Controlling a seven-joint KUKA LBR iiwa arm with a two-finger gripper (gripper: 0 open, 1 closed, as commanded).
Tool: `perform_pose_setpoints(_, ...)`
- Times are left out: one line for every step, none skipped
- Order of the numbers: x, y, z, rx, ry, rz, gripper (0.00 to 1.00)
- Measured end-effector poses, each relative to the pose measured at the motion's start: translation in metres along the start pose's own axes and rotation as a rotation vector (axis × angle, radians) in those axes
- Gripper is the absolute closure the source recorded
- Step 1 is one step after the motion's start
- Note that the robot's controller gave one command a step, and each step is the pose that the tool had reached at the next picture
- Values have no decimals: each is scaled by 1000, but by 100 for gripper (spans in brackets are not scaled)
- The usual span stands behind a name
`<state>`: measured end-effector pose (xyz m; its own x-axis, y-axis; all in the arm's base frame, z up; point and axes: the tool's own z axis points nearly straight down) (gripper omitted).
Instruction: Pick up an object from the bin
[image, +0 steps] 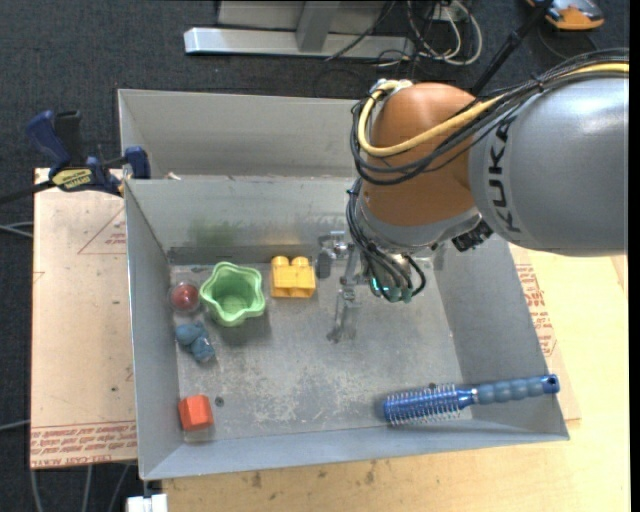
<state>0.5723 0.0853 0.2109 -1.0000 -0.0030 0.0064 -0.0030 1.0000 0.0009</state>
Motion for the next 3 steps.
perform_pose_setpoints(-62, 143, 144, -4, -10, -69, 0)
perform_pose_setpoints(-54, 103, 109, 0, -9, 17, 0)
perform_pose_setpoints(-28, 103, 103, -1, -7, 592, 0)
